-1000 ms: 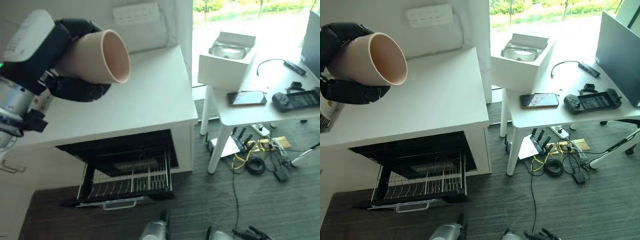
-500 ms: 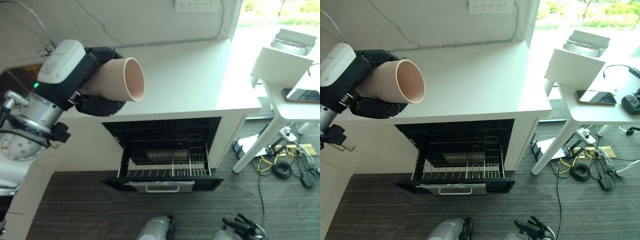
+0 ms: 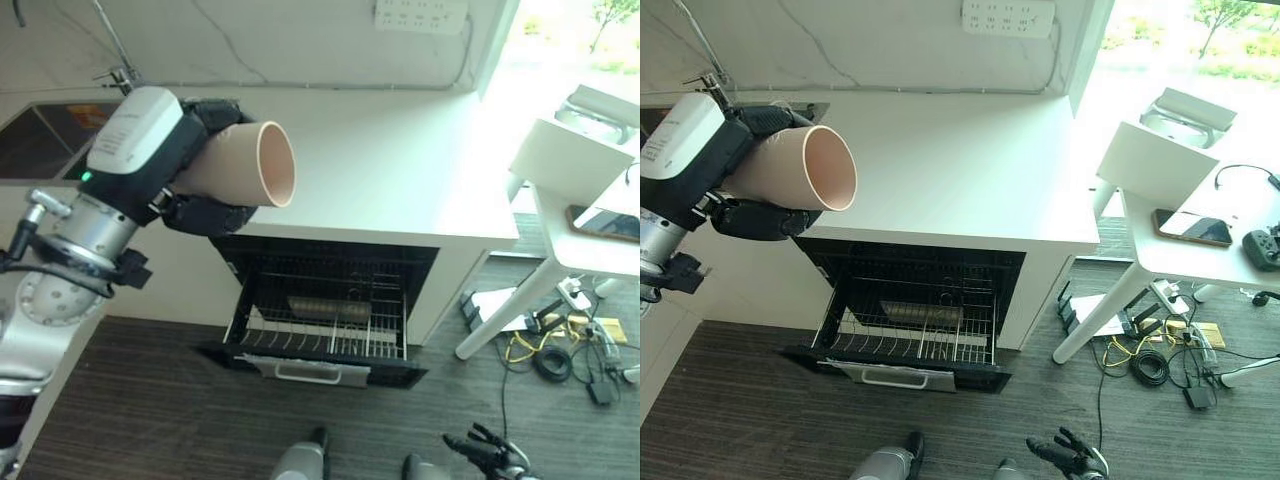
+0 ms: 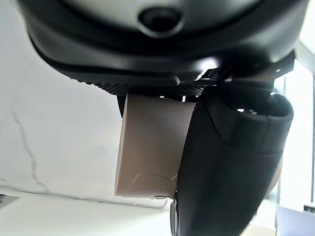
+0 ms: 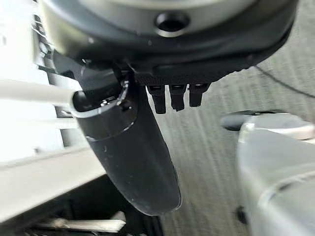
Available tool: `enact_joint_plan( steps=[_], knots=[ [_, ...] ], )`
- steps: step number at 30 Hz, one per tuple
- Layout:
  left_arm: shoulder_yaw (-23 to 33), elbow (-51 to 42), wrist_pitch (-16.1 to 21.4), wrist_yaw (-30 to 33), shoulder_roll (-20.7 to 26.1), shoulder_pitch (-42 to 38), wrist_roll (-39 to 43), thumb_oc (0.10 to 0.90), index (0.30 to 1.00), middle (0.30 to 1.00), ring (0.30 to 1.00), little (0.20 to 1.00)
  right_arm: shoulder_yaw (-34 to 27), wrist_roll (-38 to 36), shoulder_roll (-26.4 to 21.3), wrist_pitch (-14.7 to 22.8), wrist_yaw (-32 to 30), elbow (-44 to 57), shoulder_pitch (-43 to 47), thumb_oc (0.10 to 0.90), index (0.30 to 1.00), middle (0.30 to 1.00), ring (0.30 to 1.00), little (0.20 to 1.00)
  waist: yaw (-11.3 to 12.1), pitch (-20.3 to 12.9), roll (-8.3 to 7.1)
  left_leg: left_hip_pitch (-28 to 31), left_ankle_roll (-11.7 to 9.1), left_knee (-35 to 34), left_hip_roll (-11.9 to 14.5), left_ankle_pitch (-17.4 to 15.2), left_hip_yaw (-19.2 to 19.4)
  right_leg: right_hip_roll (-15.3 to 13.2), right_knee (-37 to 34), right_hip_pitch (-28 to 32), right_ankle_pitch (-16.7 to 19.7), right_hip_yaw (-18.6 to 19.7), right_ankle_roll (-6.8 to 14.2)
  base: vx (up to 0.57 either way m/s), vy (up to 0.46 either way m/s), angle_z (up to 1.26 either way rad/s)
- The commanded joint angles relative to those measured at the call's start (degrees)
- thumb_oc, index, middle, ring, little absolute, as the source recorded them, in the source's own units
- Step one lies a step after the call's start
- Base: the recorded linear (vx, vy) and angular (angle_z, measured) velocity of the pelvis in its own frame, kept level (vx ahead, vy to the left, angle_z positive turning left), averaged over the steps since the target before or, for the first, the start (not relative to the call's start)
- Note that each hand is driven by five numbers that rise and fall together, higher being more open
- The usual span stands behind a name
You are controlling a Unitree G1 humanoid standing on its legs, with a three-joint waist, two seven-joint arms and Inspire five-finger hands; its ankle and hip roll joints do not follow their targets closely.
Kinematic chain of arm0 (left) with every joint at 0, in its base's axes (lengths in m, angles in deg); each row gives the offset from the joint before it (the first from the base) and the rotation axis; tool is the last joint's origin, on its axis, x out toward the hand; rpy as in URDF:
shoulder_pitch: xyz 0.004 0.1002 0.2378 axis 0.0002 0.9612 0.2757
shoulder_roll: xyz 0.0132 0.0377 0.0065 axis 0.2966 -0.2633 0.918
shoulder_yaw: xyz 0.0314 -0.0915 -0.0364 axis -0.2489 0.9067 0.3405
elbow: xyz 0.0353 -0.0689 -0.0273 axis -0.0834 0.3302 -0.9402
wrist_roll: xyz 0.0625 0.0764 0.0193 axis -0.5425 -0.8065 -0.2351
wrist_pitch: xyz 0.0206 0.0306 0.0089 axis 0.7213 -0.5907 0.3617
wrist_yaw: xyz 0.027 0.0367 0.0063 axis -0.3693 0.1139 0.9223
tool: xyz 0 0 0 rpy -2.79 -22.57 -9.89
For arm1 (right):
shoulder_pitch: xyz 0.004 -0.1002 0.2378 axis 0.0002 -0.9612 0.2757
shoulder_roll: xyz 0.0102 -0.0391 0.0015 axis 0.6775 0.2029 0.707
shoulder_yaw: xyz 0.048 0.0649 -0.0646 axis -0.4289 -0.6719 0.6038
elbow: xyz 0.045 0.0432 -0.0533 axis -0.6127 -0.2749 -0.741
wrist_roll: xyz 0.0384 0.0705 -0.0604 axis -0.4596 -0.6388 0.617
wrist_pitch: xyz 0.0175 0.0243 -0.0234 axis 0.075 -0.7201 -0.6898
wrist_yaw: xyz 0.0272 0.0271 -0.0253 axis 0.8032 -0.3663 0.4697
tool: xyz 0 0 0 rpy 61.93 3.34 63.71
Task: Place the dishes in the dishwasher.
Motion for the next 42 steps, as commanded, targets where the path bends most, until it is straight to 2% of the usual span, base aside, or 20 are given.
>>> enact_joint_plan(
  steps=[1, 3, 6, 8, 9, 10, 12, 14, 15, 18, 21, 25, 29, 30, 33, 35, 39, 42],
  knots=[
    [4.6, 1.9, 1.1, 7.8, -4.1, -7.1, 4.2, 0.4, 0.3, 0.3, 0.3, 0.3, -0.5, -2.1, -3.2, 1.0, 0.3, 1.8, 0.5, 0.8, 0.9, 0.9, 0.9, 0.9, -1.5, -1.6, 1.66, 3.4, -3.0, 4.7, 6.2, -9.3, 6.2, -0.4, 1.1, 0.1, -5.7, -1.6, 1.3, 0.09, -0.16, 0.04],
    [4.8, 2.2, 1.7, 8.0, -4.9, -6.3, 4.3, 0.4, 0.3, 0.3, 0.3, 0.3, -0.7, -1.7, -3.3, 0.2, 0.3, 1.7, 0.3, 0.8, 0.9, 0.9, 0.9, 0.9, -1.6, -1.6, 1.68, 3.7, -3.2, 4.7, 6.4, -9.1, 6.2, -0.1, 1.1, 0.2, -5.9, -1.5, 1.0, 0.08, -0.12, 0.1],
    [4.5, 3.1, 3.9, 8.4, -8.1, -4.2, 5.4, 0.4, 0.3, 0.3, 0.3, 0.3, -0.5, -0.1, -3.2, -0.9, 0.0, 0.7, -0.2, 0.8, 0.9, 0.9, 0.9, 0.9, -1.8, -1.1, 0.72, 5.5, -2.9, 4.7, 5.4, -8.3, 7.0, 0.0, 1.1, 0.5, -5.8, -0.8, 0.3, 0.11, -0.142, 0.05],
    [4.2, 3.7, 5.6, 9.4, -11.3, -3.2, 7.5, 0.4, 0.3, 0.3, 0.3, 0.3, 0.3, -0.8, -3.3, -0.6, -1.0, 0.2, -0.4, 0.8, 0.9, 0.9, 0.9, 0.9, -0.7, 0.1, -0.86, 6.1, -2.6, 5.3, 2.7, -3.3, 5.4, -0.3, 1.1, 1.1, -5.3, 1.0, -0.7, 0.12, -0.159, 0.02],
    [4.1, 3.8, 6.2, 9.4, -12.2, -3.0, 8.0, 0.4, 0.3, 0.3, 0.3, 0.3, 0.3, -1.3, -3.4, -0.5, -1.1, 0.2, -0.4, 0.8, 0.9, 0.9, 0.9, 0.9, -0.3, 0.6, -1.21, 5.0, -2.3, 7.0, 2.0, -2.6, 4.7, -0.2, 1.1, 1.4, -5.2, 1.4, -1.0, 0.05, -0.057, 0.03],
    [3.6, 3.9, 7.8, 9.3, -15.5, -2.4, 8.9, 0.4, 0.3, 0.3, 0.3, 0.3, -0.5, -4.1, -3.8, 0.9, -1.7, -0.2, -0.4, 0.8, 0.9, 0.9, 0.9, 0.9, 0.0, 1.9, -0.9, 2.0, -2.1, 6.3, 1.5, -1.9, 3.9, 0.8, 1.1, 2.1, -5.3, 1.9, -1.4, 0.01, 0.055, 0.07],
    [2.9, 3.6, 8.7, 9.4, -18.0, -1.2, 10.7, 0.4, 0.3, 0.3, 0.3, 0.3, -2.0, -6.2, -4.4, 3.1, -0.4, 0.0, -0.4, 0.8, 0.9, 0.9, 0.9, 0.9, 0.1, 2.5, 0.76, -0.3, -3.1, 4.7, 2.5, -1.9, 2.6, 1.7, 1.1, 2.8, -6.0, 2.2, -1.1, 0.0, 0.165, 0.13],
    [0.8, 4.5, 10.3, 9.1, -21.4, -0.6, 12.5, 0.4, 0.3, 0.3, 0.3, 0.3, -2.3, -10.9, -4.5, 6.1, 0.9, 2.2, -0.1, 0.8, 0.9, 0.9, 0.9, 0.9, -1.2, 2.3, 1.44, -0.5, -3.2, 4.7, 4.4, -3.4, 3.8, 1.9, 1.1, 2.8, -6.3, 1.7, -1.1, -0.02, 0.224, 0.09],
    [-0.9, 5.2, 11.1, 8.3, -23.9, -0.3, 14.5, 0.4, 0.3, 0.3, 0.3, 0.3, -3.3, -14.2, -4.0, 8.7, 0.6, 6.6, -0.4, 0.8, 0.9, 0.9, 0.9, 0.9, -1.8, 1.9, 1.79, -0.9, -3.3, 4.7, 4.4, -4.3, 2.8, 1.6, 1.1, 2.3, -6.0, 1.8, -0.7, -0.02, 0.209, 0.04],
    [-3.2, 7.0, 13.2, 7.5, -27.2, -0.1, 17.2, 0.4, 0.3, 0.3, 0.3, 0.3, -3.7, -16.6, -3.0, 12.0, -0.4, 15.4, -1.4, 0.8, 0.9, 0.9, 0.9, 0.9, -3.1, 0.9, 2.17, -0.4, -3.6, 4.7, 4.6, -6.3, 3.1, 0.3, 1.1, 1.0, -5.7, 0.9, 0.1, -0.04, 0.166, -0.01],
    [-3.8, 8.6, 14.6, 7.4, -29.1, 1.0, 20.2, 0.4, 0.3, 0.3, 0.3, 0.3, -3.6, -15.0, -1.9, 14.7, -0.2, 21.5, -2.0, 0.8, 0.9, 0.9, 0.9, 0.9, -3.8, -0.3, 2.01, 1.3, -3.4, 4.7, 4.7, -8.2, 4.6, -1.1, 1.1, 0.2, -5.5, -0.3, 0.9, -0.01, 0.067, -0.27],
    [-4.4, 10.8, 17.0, 6.9, -30.6, 2.3, 23.3, 0.4, 0.3, 0.3, 0.3, 0.3, -3.9, -14.4, -1.4, 17.7, -0.8, 31.0, -3.0, 0.8, 0.9, 0.9, 0.9, 0.9, -4.8, -1.3, 0.99, 3.2, -2.3, 4.7, 4.6, -10.1, 5.9, -1.2, 1.1, -0.6, -4.8, 0.8, 1.3, 0.01, -0.002, -0.32],
    [-4.5, 12.7, 19.7, 7.8, -32.2, 3.6, 24.0, 0.4, 0.3, 0.3, 0.3, 0.3, -5.1, -9.8, -1.3, 20.5, -4.6, 46.9, -4.0, 0.8, 0.9, 0.9, 0.9, 0.9, -6.3, -2.1, -0.06, 4.4, -1.2, 4.7, 4.3, -11.4, 7.5, -1.4, 1.1, -1.4, -4.0, 1.9, 1.8, -0.02, 0.004, -0.22],
    [-4.7, 13.0, 20.5, 8.0, -33.2, 3.9, 23.3, 0.4, 0.3, 0.3, 0.3, 0.3, -5.3, -9.2, -1.4, 21.7, -5.4, 53.5, -4.0, 0.8, 0.9, 0.9, 0.9, 0.9, -7.1, -2.2, -0.36, 4.8, -0.8, 4.7, 4.2, -11.8, 8.0, -1.2, 1.1, -1.8, -3.8, 2.6, 1.8, -0.04, 0.02, -0.34],
    [-5.4, 13.0, 20.5, 8.4, -34.3, 3.9, 22.7, 0.4, 0.3, 0.3, 0.3, 0.3, -5.7, -8.5, -1.3, 23.8, -4.2, 59.3, -4.1, 0.8, 0.9, 0.9, 0.9, 0.9, -7.9, -2.3, -0.54, 5.2, -0.4, 4.7, 4.2, -12.2, 8.4, -1.1, 1.1, -2.1, -3.7, 3.4, 1.8, -0.03, 0.03, -0.26],
    [-5.9, 12.7, 19.5, 8.5, -35.5, 3.5, 22.3, 0.4, 0.3, 0.3, 0.3, 0.3, -5.9, -9.6, -1.7, 24.1, -1.3, 66.3, -3.6, 0.8, 0.9, 0.9, 0.9, 0.9, -8.8, -2.4, -0.7, 5.5, 0.0, 4.7, 4.0, -12.6, 8.7, -0.9, 1.1, -2.4, -3.5, 4.2, 1.9, -0.02, 0.039, -0.23],
    [-7.5, 11.5, 16.1, 9.1, -37.8, 1.7, 21.6, 0.4, 0.3, 0.3, 0.3, 0.3, -3.9, -13.8, -3.2, 22.8, 6.2, 76.3, -1.5, 0.8, 0.9, 0.9, 0.9, 0.9, -9.4, -2.9, -0.7, 5.9, 0.4, 4.7, 3.7, -13.3, 9.1, -0.5, 1.1, -2.9, -3.4, 5.6, 1.9, -0.02, 0.04, -0.29],
    [-7.9, 11.0, 15.4, 10.8, -38.6, 1.5, 20.5, 0.4, 0.3, 0.3, 0.3, 0.3, -2.2, -14.7, -3.4, 22.6, 8.2, 79.1, -0.5, 0.8, 0.9, 0.9, 0.9, 0.9, -9.4, -3.2, -0.66, 6.0, 0.5, 4.7, 3.6, -13.4, 9.2, -0.5, 1.1, -3.0, -3.4, 5.9, 2.0, 0.01, 0.021, -0.16]
  ],
)
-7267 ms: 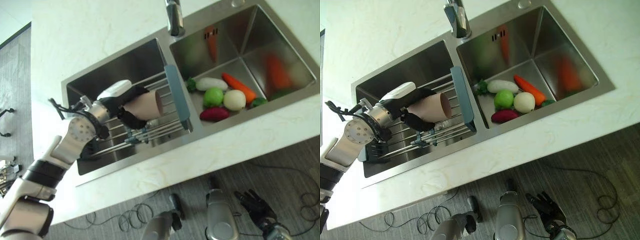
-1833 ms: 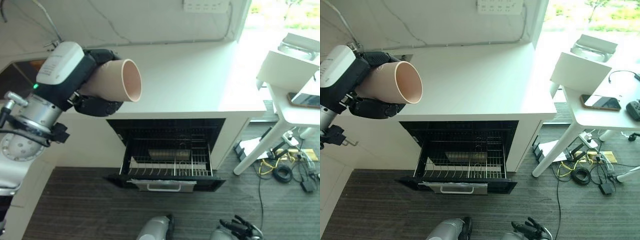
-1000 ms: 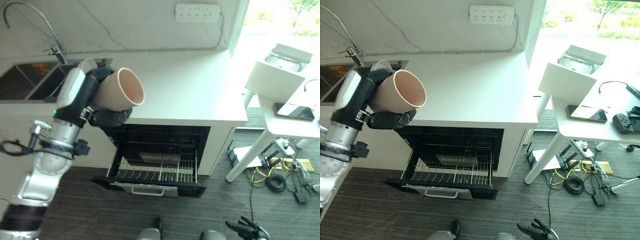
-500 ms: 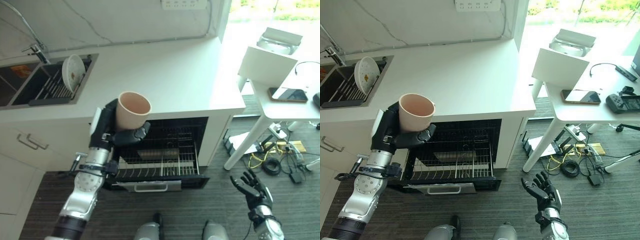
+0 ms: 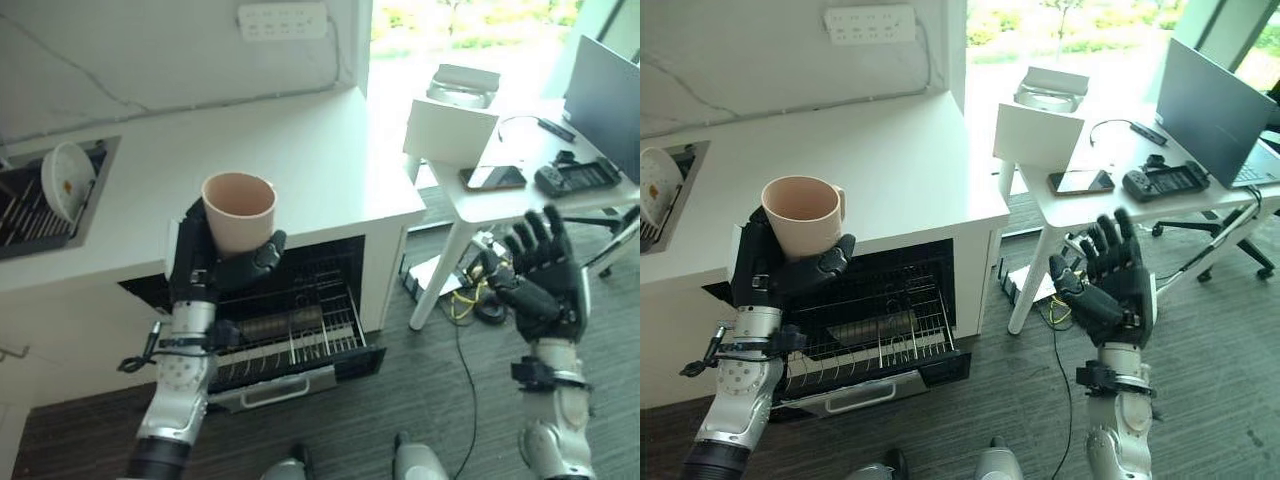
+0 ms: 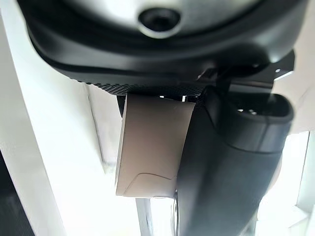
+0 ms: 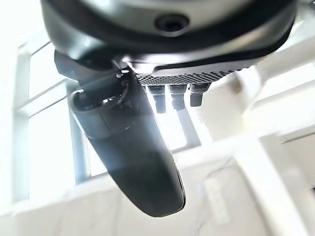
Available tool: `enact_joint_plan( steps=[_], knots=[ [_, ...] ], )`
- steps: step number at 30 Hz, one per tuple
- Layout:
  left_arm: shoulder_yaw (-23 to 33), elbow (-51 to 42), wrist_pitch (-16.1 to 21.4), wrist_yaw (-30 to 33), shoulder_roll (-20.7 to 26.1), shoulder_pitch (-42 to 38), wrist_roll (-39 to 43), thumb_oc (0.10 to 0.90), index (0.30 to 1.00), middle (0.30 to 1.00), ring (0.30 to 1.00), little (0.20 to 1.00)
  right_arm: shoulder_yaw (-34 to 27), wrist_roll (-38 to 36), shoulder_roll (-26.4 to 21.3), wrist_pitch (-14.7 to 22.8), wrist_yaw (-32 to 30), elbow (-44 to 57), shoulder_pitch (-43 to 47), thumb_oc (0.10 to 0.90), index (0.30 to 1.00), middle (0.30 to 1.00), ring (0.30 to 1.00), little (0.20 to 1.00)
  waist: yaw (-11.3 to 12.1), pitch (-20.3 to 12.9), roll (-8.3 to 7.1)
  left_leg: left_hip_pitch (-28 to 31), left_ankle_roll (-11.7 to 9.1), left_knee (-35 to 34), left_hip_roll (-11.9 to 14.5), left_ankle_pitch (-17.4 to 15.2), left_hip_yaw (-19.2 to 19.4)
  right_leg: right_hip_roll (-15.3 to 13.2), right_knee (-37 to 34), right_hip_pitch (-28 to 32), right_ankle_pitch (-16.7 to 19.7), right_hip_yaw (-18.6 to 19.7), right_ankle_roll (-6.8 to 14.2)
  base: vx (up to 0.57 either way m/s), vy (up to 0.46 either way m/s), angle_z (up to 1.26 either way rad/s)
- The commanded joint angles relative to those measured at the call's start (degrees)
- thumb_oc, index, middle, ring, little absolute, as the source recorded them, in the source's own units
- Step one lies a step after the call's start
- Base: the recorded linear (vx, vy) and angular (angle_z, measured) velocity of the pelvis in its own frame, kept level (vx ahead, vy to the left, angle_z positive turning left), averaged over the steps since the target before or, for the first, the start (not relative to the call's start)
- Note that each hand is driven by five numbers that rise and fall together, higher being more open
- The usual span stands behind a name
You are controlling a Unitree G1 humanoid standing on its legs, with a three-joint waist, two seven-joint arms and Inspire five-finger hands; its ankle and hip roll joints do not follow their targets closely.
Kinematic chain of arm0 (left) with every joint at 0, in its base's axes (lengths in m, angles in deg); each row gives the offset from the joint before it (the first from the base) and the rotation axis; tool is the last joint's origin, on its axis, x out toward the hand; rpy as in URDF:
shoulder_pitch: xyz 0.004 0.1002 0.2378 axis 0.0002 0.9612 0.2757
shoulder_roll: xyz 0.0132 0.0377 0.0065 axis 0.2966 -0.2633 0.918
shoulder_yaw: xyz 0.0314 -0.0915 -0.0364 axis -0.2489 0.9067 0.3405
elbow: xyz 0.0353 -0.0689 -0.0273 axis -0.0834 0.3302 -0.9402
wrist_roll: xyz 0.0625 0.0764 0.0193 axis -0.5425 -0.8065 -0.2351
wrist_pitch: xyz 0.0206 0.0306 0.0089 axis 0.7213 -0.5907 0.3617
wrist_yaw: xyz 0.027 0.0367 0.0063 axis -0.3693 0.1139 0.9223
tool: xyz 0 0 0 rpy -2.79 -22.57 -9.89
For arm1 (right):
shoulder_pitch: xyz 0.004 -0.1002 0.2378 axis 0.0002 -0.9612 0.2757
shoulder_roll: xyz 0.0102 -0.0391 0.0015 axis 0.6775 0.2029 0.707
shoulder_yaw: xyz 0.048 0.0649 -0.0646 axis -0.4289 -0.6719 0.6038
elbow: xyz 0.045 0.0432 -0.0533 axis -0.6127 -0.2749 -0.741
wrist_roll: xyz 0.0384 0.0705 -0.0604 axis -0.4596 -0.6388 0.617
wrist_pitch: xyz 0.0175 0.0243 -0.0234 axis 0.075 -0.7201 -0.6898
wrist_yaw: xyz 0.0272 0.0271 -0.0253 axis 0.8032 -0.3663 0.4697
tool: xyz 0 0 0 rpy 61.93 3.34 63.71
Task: Place the dishes in the dishwasher.
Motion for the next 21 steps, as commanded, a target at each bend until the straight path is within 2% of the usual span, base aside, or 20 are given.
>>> enact_joint_plan(
  steps=[1, 3, 7, 8, 11, 14, 18, 19, 21],
  knots=[
    [0.8, -5.1, 3.4, 6.3, 0.2, -5.4, -2.4, 0.4, 0.3, 0.3, 0.3, 0.3, 1.5, -2.5, -2.9, 3.5, 5.9, 6.1, 6.0, 0.8, 0.9, 0.9, 0.9, 0.9, 0.8, -4.0, 1.54, 2.2, 0.4, 2.7, 0.2, -11.5, -5.6, 0.1, 3.2, -0.8, -6.9, -4.5, 0.5, 0.02, 0.023, -0.08],
    [-0.2, -3.9, 2.2, 11.0, -0.6, -6.4, -2.5, 0.4, 0.3, 0.3, 0.3, 0.3, 3.9, -3.3, -2.9, 1.6, 7.1, 8.8, 7.7, 0.8, 0.9, 0.9, 0.9, 0.9, 1.1, -4.4, 1.44, 2.3, 0.4, 2.7, 0.1, -11.7, -5.7, 0.2, 3.2, -0.8, -6.8, -4.2, 0.5, 0.02, 0.013, -0.09],
    [-1.7, -1.9, 3.8, 18.7, -1.5, -8.0, -8.7, 0.4, 0.3, 0.3, 0.3, 0.3, 7.6, -3.4, -3.3, -1.4, 8.9, 11.0, 9.8, 0.8, 0.9, 0.9, 0.9, 0.9, 1.6, -4.7, 1.09, 2.3, 0.4, 2.7, 0.2, -11.9, -5.8, 0.1, 3.2, -0.8, -6.8, -4.3, 0.6, 0.01, -0.003, -0.04],
    [-1.7, -1.9, 3.8, 18.9, -1.5, -8.1, -9.0, 0.4, 0.3, 0.3, 0.3, 0.3, 7.6, -3.4, -3.3, -1.4, 8.9, 11.0, 9.8, 0.8, 0.9, 0.9, 0.9, 0.9, 1.6, -4.7, 1.1, 2.3, 0.4, 2.7, 0.2, -11.9, -5.8, 0.1, 3.2, -0.8, -6.8, -4.3, 0.6, 0.0, 0.0, 0.0],
    [-2.8, -2.6, 3.9, 32.0, -2.3, -8.8, -20.2, 0.4, 0.3, 0.3, 0.3, 0.3, 11.9, 0.2, -3.6, -5.7, 3.9, 11.1, 12.6, 0.8, 0.9, 0.9, 0.9, 0.9, 2.8, -5.0, 0.66, 2.3, 0.1, 2.7, 0.4, -11.9, -5.9, -0.3, 3.2, -0.6, -6.9, -5.0, 0.7, 0.0, -0.034, 0.01],
    [-3.5, -2.9, 2.7, 41.4, -2.7, -9.5, -29.1, 0.4, 0.3, 0.3, 0.3, 0.3, 15.2, 0.5, -3.4, -6.3, 2.1, 11.7, 15.4, 0.8, 0.9, 0.9, 0.9, 0.9, 3.6, -5.2, 0.15, 2.3, -0.1, 2.7, 0.7, -12.1, -6.2, -0.5, 3.2, -0.3, -7.2, -5.8, 0.6, 0.01, -0.055, 0.03],
    [-4.5, -3.9, 0.4, 47.3, -3.1, -10.4, -37.4, 0.4, 0.3, 0.3, 0.3, 0.3, 18.0, 0.0, -3.2, -9.3, -0.7, 12.3, 18.6, 0.8, 0.9, 0.9, 0.9, 0.9, 4.5, -5.3, -0.18, 2.3, -0.5, 2.7, 1.1, -12.1, -6.3, -0.8, 3.2, 0.3, -7.5, -7.0, 0.5, 0.01, -0.057, 0.15],
    [-5.1, -4.4, -1.0, 50.0, -2.7, -11.0, -43.3, 0.4, 0.3, 0.3, 0.3, 0.3, 19.1, 0.3, -3.0, -10.5, -2.2, 12.2, 20.4, 0.8, 0.9, 0.9, 0.9, 0.9, 5.0, -5.3, -0.26, 2.2, -0.7, 2.7, 1.2, -12.0, -6.5, -0.9, 3.2, 0.5, -7.7, -7.6, 0.4, 0.0, -0.058, 0.14],
    [-5.4, -4.9, -1.7, 51.5, -2.6, -11.3, -45.2, 0.4, 0.3, 0.3, 0.3, 0.3, 19.8, 0.2, -3.0, -11.3, -3.2, 12.0, 21.3, 0.8, 0.9, 0.9, 0.9, 0.9, 5.4, -5.3, -0.28, 2.2, -0.8, 2.7, 1.3, -12.0, -6.6, -1.1, 3.2, 0.6, -7.8, -7.8, 0.4, 0.0, -0.063, 0.26]
  ],
)
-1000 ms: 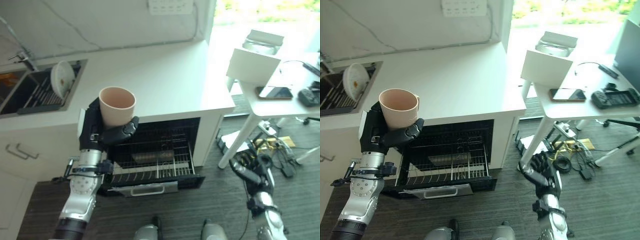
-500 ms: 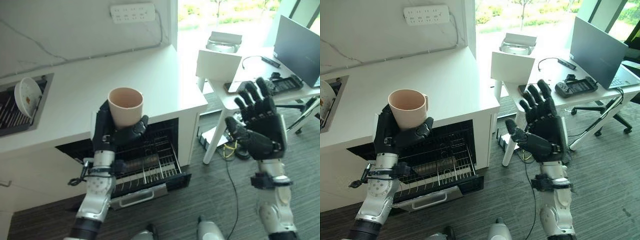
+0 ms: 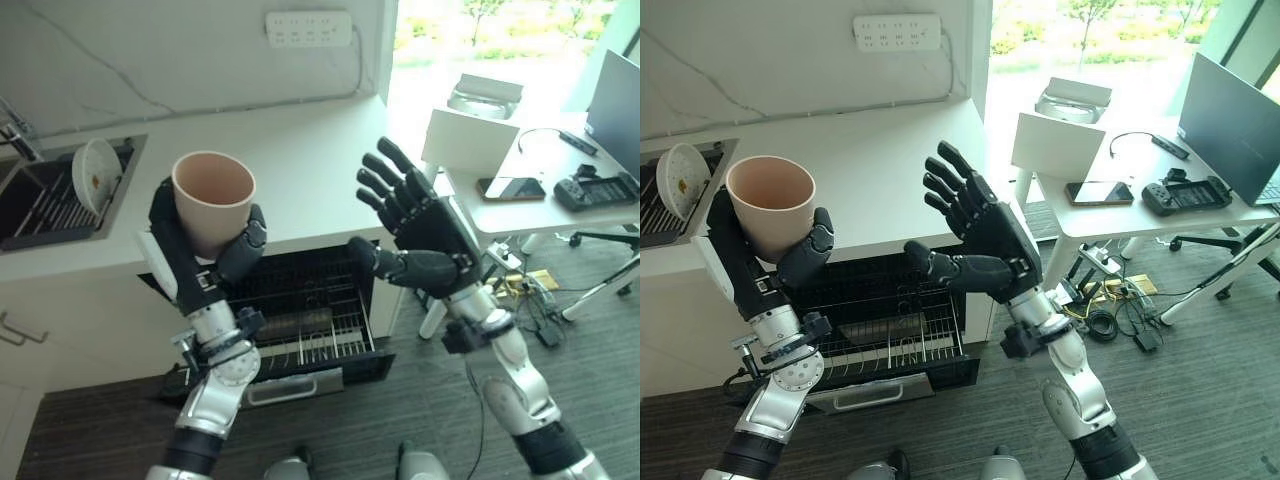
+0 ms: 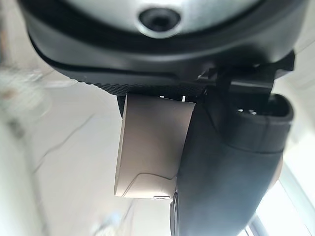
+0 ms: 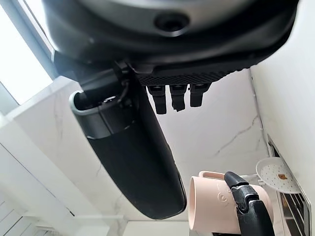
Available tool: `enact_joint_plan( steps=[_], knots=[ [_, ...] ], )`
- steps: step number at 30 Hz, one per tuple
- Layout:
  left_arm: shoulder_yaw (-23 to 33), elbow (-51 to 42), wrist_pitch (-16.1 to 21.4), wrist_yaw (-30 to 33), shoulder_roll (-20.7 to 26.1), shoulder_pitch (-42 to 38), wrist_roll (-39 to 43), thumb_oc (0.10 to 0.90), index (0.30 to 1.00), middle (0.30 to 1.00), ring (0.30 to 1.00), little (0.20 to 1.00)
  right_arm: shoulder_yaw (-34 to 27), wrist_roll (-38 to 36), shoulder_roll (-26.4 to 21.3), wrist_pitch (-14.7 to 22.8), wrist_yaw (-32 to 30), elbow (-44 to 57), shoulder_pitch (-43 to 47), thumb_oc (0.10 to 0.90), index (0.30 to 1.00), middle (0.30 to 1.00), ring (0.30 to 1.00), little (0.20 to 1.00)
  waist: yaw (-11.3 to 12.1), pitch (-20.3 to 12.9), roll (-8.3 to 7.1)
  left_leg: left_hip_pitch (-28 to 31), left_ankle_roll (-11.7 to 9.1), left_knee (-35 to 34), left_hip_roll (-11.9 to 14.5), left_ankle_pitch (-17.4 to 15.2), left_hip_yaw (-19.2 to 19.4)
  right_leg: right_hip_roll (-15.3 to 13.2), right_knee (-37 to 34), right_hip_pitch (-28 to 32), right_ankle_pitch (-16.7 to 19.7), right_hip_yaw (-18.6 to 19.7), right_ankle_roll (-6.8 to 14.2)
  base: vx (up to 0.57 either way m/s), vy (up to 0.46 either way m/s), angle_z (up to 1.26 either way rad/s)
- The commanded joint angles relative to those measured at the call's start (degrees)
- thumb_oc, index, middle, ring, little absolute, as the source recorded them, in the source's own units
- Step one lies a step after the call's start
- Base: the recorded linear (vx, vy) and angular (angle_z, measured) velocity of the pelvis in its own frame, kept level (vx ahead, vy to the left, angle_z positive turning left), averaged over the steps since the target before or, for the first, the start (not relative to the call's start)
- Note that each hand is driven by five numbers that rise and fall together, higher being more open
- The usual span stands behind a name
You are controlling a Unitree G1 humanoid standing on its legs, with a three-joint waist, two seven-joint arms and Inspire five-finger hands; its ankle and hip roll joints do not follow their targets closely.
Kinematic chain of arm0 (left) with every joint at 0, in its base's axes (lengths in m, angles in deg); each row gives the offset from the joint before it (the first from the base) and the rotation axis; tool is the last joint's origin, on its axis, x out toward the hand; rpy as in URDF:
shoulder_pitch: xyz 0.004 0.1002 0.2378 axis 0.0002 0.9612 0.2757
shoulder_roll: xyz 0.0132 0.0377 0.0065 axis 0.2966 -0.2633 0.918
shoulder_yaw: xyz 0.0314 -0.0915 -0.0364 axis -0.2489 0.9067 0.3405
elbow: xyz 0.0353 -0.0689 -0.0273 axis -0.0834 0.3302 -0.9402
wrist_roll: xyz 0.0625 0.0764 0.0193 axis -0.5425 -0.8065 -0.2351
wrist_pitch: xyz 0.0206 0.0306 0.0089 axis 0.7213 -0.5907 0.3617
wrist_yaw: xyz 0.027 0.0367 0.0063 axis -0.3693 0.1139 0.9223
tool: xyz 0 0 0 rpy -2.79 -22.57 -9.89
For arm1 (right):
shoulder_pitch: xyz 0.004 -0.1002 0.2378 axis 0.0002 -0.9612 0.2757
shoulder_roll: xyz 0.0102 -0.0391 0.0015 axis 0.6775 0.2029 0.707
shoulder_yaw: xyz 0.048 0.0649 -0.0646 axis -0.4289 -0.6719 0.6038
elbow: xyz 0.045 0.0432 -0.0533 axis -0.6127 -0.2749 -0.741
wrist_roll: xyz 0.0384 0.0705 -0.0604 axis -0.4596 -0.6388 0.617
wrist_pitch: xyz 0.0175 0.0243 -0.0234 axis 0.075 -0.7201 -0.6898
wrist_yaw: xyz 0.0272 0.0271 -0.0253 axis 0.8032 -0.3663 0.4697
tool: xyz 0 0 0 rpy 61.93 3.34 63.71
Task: Place the dishes in the dishwasher.
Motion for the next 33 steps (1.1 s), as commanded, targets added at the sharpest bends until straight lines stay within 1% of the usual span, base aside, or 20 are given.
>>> enact_joint_plan(
  steps=[1, 2, 4, 8, 10, 13, 14, 16, 20, 23, 27, 30, 33],
  knots=[
    [-2.2, -3.8, 0.1, 6.5, 2.5, -9.6, -7.6, 0.4, 0.3, 0.3, 0.3, 0.3, 0.9, -0.8, 2.1, 2.7, -2.9, 2.2, 7.0, 0.8, 0.9, 0.9, 0.9, 0.9, 1.8, -4.9, -0.87, 2.0, -0.5, 3.5, 0.4, -12.6, -5.0, -1.6, 3.0, -0.2, -7.4, -6.0, 1.0, 0.01, -0.089, 0.24],
    [-2.5, -3.1, 0.0, 6.8, 2.5, -9.9, -7.4, 0.4, 0.3, 0.3, 0.3, 0.3, 2.0, -0.5, 2.7, 3.0, -3.7, 1.4, 8.6, 0.8, 0.9, 0.9, 0.9, 0.9, 2.4, -5.1, -0.84, 2.0, -0.7, 3.5, 0.4, -12.5, -5.3, -1.7, 3.0, 0.0, -7.5, -6.5, 0.9, 0.02, -0.089, 0.13],
    [-2.9, -2.5, -0.1, 7.1, 2.5, -10.3, -7.5, 0.4, 0.3, 0.3, 0.3, 0.3, 2.7, -0.1, 3.1, 2.8, -4.4, 1.2, 10.0, 0.8, 0.9, 0.9, 0.9, 0.9, 2.8, -5.2, -0.83, 1.9, -0.8, 3.5, 0.4, -12.4, -5.5, -1.8, 3.0, 0.1, -7.6, -6.9, 0.9, 0.01, -0.038, 0.33],
    [-3.6, -1.5, -1.7, 8.1, 2.2, -11.1, -7.4, 0.4, 0.3, 0.3, 0.3, 0.3, 4.5, 0.7, 4.4, 0.6, -6.6, 0.7, 13.7, 0.8, 0.9, 0.9, 0.9, 0.9, 4.1, -5.3, -0.84, 1.8, -0.9, 3.5, 0.3, -12.3, -6.3, -2.1, 3.0, 0.6, -7.8, -7.8, 0.8, 0.0, -0.028, 0.33],
    [-4.1, -0.4, -1.8, 8.4, 2.1, -11.3, -7.2, 0.4, 0.3, 0.3, 0.3, 0.3, 5.7, 0.9, 4.9, -0.2, -7.4, -0.2, 15.8, 0.8, 0.9, 0.9, 0.9, 0.9, 4.8, -5.4, -0.79, 1.9, -1.0, 3.5, 0.3, -12.1, -6.8, -2.1, 3.0, 0.9, -8.0, -8.1, 0.6, 0.01, -0.019, 0.14],
    [-4.7, 0.9, -1.0, 8.0, 1.8, -11.6, -7.0, 0.4, 0.3, 0.3, 0.3, 0.3, 7.3, 1.1, 5.9, -1.8, -8.2, -1.1, 19.4, 0.8, 0.9, 0.9, 0.9, 0.9, 6.0, -5.5, -0.84, 1.8, -1.1, 3.5, 0.2, -11.9, -7.5, -2.4, 3.0, 1.3, -8.0, -8.8, 0.6, 0.0, -0.027, 0.18],
    [-4.8, 1.0, -0.9, 8.0, 1.8, -11.6, -7.0, 0.4, 0.3, 0.3, 0.3, 0.3, 7.5, 1.1, 6.0, -1.9, -8.3, -1.2, 19.8, 0.8, 0.9, 0.9, 0.9, 0.9, 6.2, -5.5, -0.85, 1.8, -1.1, 3.5, 0.2, -11.9, -7.5, -2.4, 3.0, 1.3, -8.0, -8.9, 0.6, 0.01, -0.036, 0.16],
    [-6.2, 2.8, 0.4, 7.7, 1.4, -12.3, -6.8, 0.4, 0.3, 0.3, 0.3, 0.3, 9.3, 0.3, 7.2, -2.7, -7.9, -2.8, 23.4, 0.8, 0.9, 0.9, 0.9, 0.9, 7.4, -5.4, -0.99, 1.6, -1.1, 3.5, 0.0, -11.6, -8.5, -2.4, 3.0, 1.7, -8.1, -9.2, 0.4, 0.02, -0.051, 0.24],
    [-7.3, 3.9, 0.8, 8.1, 1.1, -12.8, -7.1, 0.4, 0.3, 0.3, 0.3, 0.3, 9.9, 0.7, 7.9, -2.7, -7.7, -2.9, 25.9, 0.8, 0.9, 0.9, 0.9, 0.9, 8.2, -5.3, -1.14, 1.4, -1.1, 3.5, -0.2, -11.5, -9.3, -2.5, 3.0, 1.8, -8.1, -9.4, 0.4, 0.02, -0.036, 0.18],
    [-8.0, 5.1, 0.9, 8.3, 0.6, -13.2, -7.4, 0.4, 0.3, 0.3, 0.3, 0.3, 10.5, 1.0, 8.7, -4.2, -7.5, -3.1, 27.5, 0.8, 0.9, 0.9, 0.9, 0.9, 8.6, -5.1, -1.27, 1.3, -1.2, 3.5, -0.3, -11.4, -9.8, -2.5, 3.0, 2.0, -8.1, -9.4, 0.4, 0.03, -0.023, 0.08],
    [-8.8, 6.4, 1.8, 8.0, 0.2, -13.7, -7.2, 0.4, 0.3, 0.3, 0.3, 0.3, 12.3, 1.0, 9.9, -6.8, -8.9, -4.9, 30.3, 0.8, 0.9, 0.9, 0.9, 0.9, 9.7, -5.0, -1.39, 1.2, -1.2, 3.5, -0.6, -11.1, -10.7, -2.6, 3.0, 2.2, -8.0, -9.5, 0.3, 0.03, -0.014, 0.11],
    [-9.5, 7.1, 1.9, 7.7, 0.0, -14.6, -7.1, 0.4, 0.3, 0.3, 0.3, 0.3, 13.3, 1.2, 10.7, -7.9, -9.8, -6.9, 31.5, 0.8, 0.9, 0.9, 0.9, 0.9, 10.1, -5.0, -1.47, 1.0, -1.3, 3.5, -0.6, -10.9, -11.2, -2.8, 3.0, 2.2, -7.8, -9.7, 0.3, 0.02, -0.007, 0.07],
    [-10.1, 7.6, 1.7, 7.3, -0.1, -15.3, -6.8, 0.4, 0.3, 0.3, 0.3, 0.3, 14.2, 0.4, 11.6, -8.0, -9.7, -10.5, 31.9, 0.8, 0.9, 0.9, 0.9, 0.9, 10.5, -4.9, -1.54, 0.9, -1.3, 3.5, -0.7, -10.7, -11.7, -3.0, 3.0, 2.2, -7.7, -9.7, 0.3, 0.01, -0.003, 0.03]
  ],
)
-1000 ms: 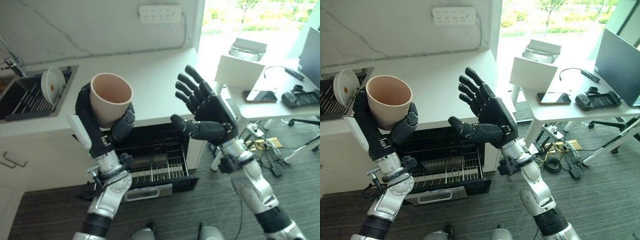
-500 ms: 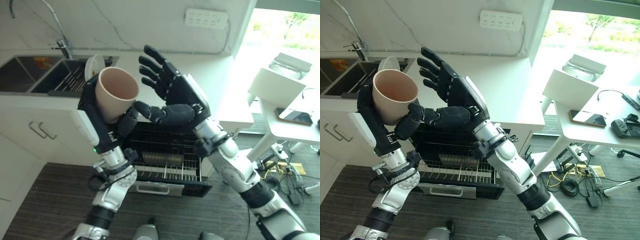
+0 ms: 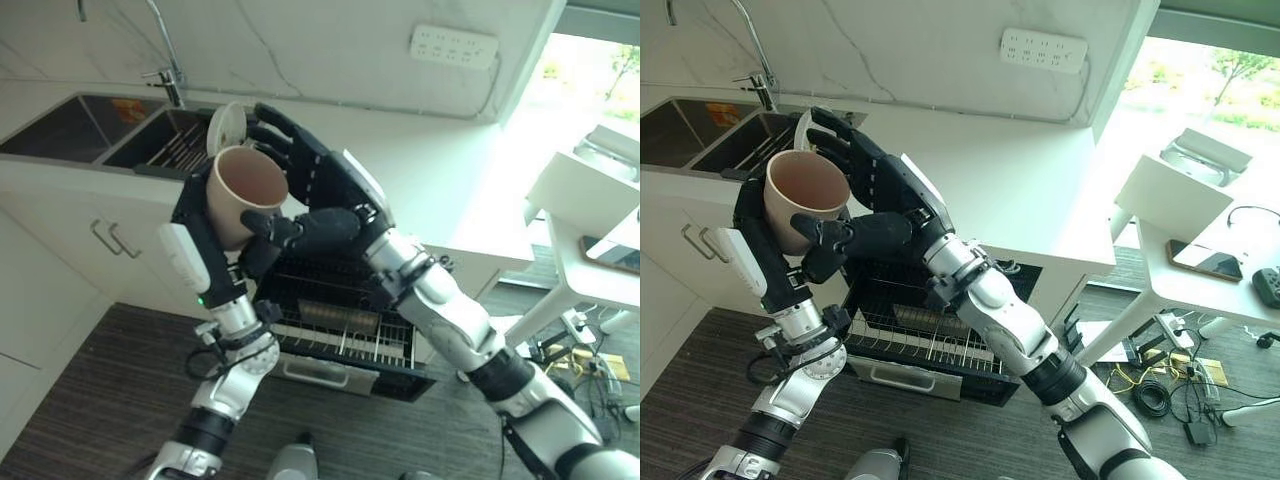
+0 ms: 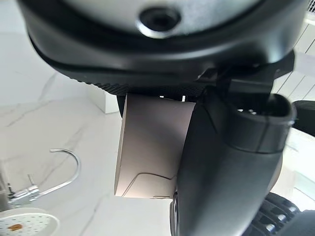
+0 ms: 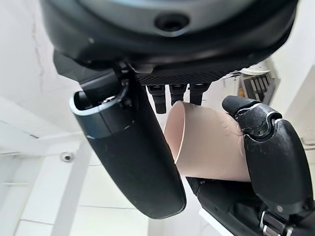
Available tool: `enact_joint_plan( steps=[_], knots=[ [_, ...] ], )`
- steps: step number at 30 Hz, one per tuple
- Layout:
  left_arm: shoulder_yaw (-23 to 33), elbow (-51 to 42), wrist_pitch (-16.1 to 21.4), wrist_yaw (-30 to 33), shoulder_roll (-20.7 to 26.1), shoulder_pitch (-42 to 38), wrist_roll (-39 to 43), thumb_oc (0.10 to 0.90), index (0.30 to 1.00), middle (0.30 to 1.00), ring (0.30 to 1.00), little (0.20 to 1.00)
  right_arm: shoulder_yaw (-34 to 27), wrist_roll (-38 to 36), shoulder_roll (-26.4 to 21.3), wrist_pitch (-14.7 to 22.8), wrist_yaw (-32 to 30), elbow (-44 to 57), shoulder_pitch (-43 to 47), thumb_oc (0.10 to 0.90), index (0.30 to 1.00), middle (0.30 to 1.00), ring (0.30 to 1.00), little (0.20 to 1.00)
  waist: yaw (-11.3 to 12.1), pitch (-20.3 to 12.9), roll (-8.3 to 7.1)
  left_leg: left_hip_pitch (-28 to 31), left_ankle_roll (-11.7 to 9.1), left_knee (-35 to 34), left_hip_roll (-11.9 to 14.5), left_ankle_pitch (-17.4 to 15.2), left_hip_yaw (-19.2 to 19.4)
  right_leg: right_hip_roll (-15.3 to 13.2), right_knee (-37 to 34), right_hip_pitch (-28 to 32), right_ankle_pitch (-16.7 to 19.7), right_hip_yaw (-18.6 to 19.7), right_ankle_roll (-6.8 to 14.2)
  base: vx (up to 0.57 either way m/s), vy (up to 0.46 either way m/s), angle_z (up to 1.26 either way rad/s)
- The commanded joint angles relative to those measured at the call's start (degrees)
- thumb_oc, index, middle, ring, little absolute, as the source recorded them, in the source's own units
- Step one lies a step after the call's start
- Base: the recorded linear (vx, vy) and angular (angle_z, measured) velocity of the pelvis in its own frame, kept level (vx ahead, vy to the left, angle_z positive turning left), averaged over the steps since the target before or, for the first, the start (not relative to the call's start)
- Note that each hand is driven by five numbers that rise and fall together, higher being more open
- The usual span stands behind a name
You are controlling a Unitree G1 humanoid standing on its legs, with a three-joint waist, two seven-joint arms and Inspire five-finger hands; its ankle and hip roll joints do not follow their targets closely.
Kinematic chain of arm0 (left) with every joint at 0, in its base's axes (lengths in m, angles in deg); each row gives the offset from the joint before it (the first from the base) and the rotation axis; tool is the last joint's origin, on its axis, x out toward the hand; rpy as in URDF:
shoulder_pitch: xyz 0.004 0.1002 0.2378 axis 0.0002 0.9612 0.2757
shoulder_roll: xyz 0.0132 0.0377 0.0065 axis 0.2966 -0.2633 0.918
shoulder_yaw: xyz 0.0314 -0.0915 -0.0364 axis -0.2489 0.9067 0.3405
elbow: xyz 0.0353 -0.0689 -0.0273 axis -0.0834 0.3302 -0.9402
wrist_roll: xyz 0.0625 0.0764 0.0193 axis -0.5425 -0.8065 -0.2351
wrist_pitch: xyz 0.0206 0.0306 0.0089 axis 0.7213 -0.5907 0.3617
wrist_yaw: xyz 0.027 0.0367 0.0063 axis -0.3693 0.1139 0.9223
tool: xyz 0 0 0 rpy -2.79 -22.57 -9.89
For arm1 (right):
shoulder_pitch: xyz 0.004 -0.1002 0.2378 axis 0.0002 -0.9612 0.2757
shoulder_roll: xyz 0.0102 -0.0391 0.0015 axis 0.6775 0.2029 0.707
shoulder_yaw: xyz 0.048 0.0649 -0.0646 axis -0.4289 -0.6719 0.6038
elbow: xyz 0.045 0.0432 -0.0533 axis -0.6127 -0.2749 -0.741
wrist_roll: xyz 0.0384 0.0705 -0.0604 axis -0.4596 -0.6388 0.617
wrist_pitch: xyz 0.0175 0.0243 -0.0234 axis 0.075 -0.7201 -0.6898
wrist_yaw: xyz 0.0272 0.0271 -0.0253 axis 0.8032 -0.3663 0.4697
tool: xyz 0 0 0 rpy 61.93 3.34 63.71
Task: Place the dishes in the dishwasher.
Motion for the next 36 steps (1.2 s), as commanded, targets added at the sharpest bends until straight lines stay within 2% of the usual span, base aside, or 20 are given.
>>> enact_joint_plan(
  steps=[1, 8, 9, 12, 16, 23, 31, 36],
  knots=[
    [-4.2, -1.9, 5.0, -0.5, -0.1, -9.2, -1.6, 0.4, 0.3, 0.3, 0.3, 0.3, 0.0, 0.4, 4.5, 3.3, 0.7, -0.4, 7.1, 0.8, 0.9, 0.9, 0.9, 0.9, 1.0, -3.8, -0.45, 3.8, -1.1, 2.4, 1.4, -12.3, -1.8, -1.5, -0.1, -1.3, -4.3, -0.4, 0.8, 0.0, 0.0, 0.0],
    [-5.5, -0.8, 4.8, -0.9, -0.2, -10.8, -1.2, 0.4, 0.3, 0.3, 0.3, 0.3, 1.3, 4.1, 5.6, 4.8, 2.2, -5.7, 6.5, 0.8, 0.9, 0.9, 0.9, 0.9, 1.2, -3.6, -0.57, 3.7, -1.0, 2.4, 1.1, -12.0, -2.4, -1.7, -0.1, -1.3, -4.0, -0.3, 0.9, 0.0, 0.004, 0.05],
    [-6.1, -0.4, 4.9, -1.0, -0.4, -11.5, -1.5, 0.4, 0.3, 0.3, 0.3, 0.3, 1.7, 7.6, 5.6, 6.2, 2.7, -6.7, 6.9, 0.8, 0.9, 0.9, 0.9, 0.9, 1.3, -3.5, -0.65, 3.7, -1.0, 2.4, 1.1, -12.0, -2.4, -1.8, -0.1, -1.4, -3.8, -0.3, 1.0, 0.0, 0.003, 0.09],
    [-6.7, -0.5, 4.5, -0.8, -0.6, -12.0, -1.6, 0.4, 0.3, 0.3, 0.3, 0.3, 1.9, 10.9, 5.3, 7.2, 1.7, -6.4, 7.3, 0.8, 0.9, 0.9, 0.9, 0.9, 1.3, -3.4, -0.69, 3.7, -1.0, 2.4, 1.0, -12.1, -2.4, -1.9, -0.1, -1.4, -3.7, -0.4, 1.0, 0.0, 0.001, 0.03],
    [-7.2, -1.1, 3.7, -1.4, -0.8, -12.7, -1.2, 0.4, 0.3, 0.3, 0.3, 0.3, 2.0, 7.8, 4.8, 6.4, 2.5, -6.7, 8.2, 0.8, 0.9, 0.9, 0.9, 0.9, 1.3, -3.3, -0.85, 3.9, -0.9, 2.4, 0.8, -12.1, -2.5, -1.9, -0.1, -1.3, -3.7, -0.3, 1.1, 0.0, 0.0, 0.0],
    [-7.7, -1.7, 2.9, -2.8, -0.9, -13.4, 0.0, 0.4, 0.3, 0.3, 0.3, 0.3, 3.0, 7.8, 5.4, 5.3, 3.6, -7.1, 9.0, 0.8, 0.9, 0.9, 0.9, 0.9, 1.6, -3.3, -1.13, 4.1, -0.8, 2.4, 0.8, -12.1, -2.4, -1.8, -0.1, -1.0, -3.8, -0.2, 0.9, 0.0, 0.0, 0.0],
    [-8.9, -0.8, 2.4, -2.7, -1.3, -13.7, 1.4, 0.4, 0.3, 0.3, 0.3, 0.3, 3.3, 6.7, 6.2, 8.3, 1.8, -7.5, 10.2, 0.8, 0.9, 0.9, 0.9, 0.9, 2.0, -3.3, -1.29, 4.0, -0.7, 2.4, 0.6, -12.1, -2.6, -1.7, -0.1, -1.1, -3.7, -0.2, 0.9, 0.0, 0.0, 0.0],
    [-9.4, -0.9, 2.9, -2.8, -1.7, -13.4, 1.6, 0.4, 0.3, 0.3, 0.3, 0.3, 2.9, 3.1, 6.9, 10.2, 2.2, -7.4, 10.0, 0.8, 0.9, 0.9, 0.9, 0.9, 2.1, -3.1, -1.28, 4.1, -0.5, 2.4, 0.5, -12.1, -2.6, -1.8, -0.1, -1.1, -3.6, -0.3, 0.9, 0.0, 0.0, 0.0]
  ],
)
